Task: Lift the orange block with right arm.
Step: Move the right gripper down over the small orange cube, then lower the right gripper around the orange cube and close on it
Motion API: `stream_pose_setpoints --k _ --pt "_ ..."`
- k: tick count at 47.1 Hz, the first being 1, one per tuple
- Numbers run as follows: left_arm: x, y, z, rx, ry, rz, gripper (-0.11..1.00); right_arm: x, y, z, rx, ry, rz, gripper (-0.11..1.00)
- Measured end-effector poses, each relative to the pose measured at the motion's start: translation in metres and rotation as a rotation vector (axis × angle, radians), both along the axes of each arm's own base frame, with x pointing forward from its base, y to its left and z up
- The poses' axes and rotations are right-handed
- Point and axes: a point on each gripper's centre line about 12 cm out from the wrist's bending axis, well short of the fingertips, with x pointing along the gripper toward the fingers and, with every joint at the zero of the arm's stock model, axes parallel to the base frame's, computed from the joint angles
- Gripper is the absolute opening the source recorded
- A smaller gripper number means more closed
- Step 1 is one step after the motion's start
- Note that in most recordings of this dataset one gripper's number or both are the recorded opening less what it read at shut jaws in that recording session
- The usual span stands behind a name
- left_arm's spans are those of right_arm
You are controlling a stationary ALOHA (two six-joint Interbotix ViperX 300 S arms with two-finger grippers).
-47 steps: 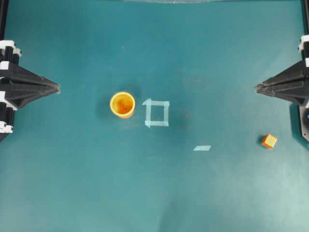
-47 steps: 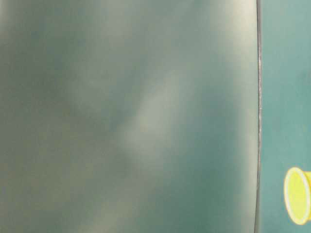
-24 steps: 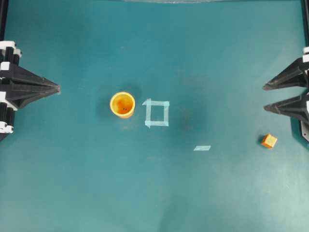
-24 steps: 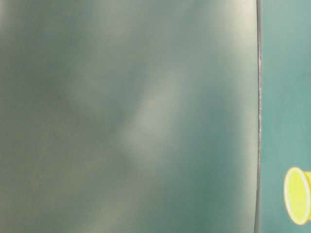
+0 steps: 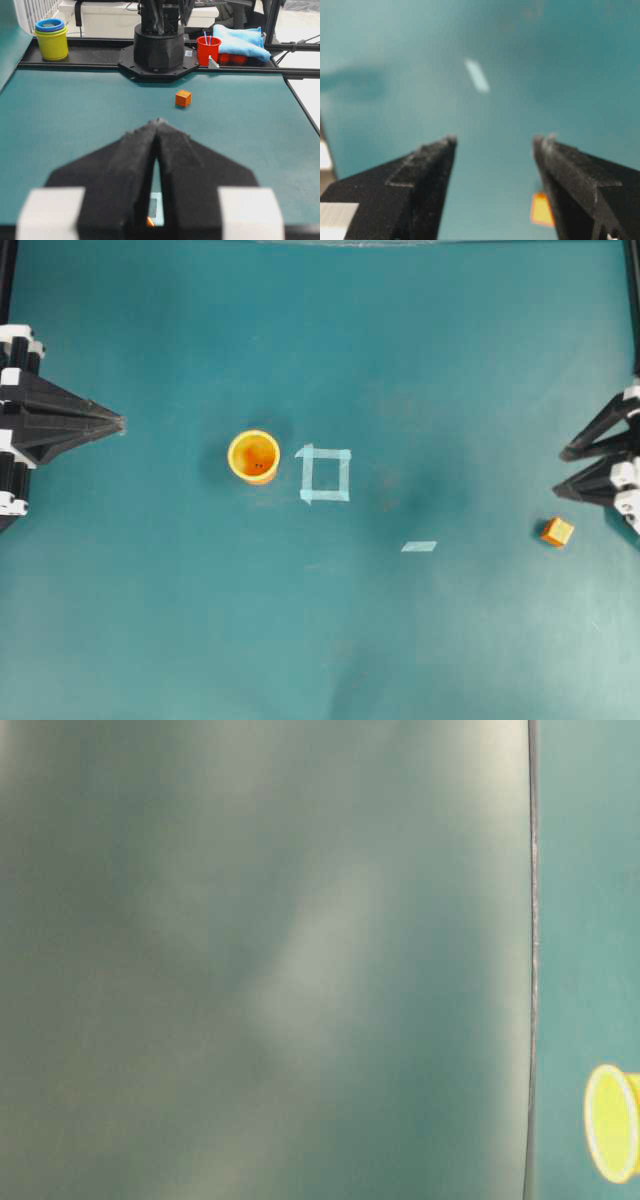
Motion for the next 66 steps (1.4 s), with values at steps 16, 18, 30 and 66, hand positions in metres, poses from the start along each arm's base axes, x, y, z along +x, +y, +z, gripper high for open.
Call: stream_pose_setpoints --k 16,18,30,66 --pt "0.000 0.000 -0.001 0.000 0.011 0.000 0.00 0.014 0.021 -0.039 0.009 0.226 0.070 0.64" --pt "0.000 0.000 -0.001 0.000 0.012 0.000 0.00 0.016 0.023 -0.045 0.005 0.255 0.079 0.64" --pt "0.000 0.000 -0.003 0.000 0.021 0.000 0.00 0.018 0.032 -0.077 -0.023 0.404 0.116 0.66" --pt "0.000 0.000 -0.003 0.002 0.031 0.000 0.00 -0.009 0.036 -0.132 -0.023 0.478 0.038 0.66"
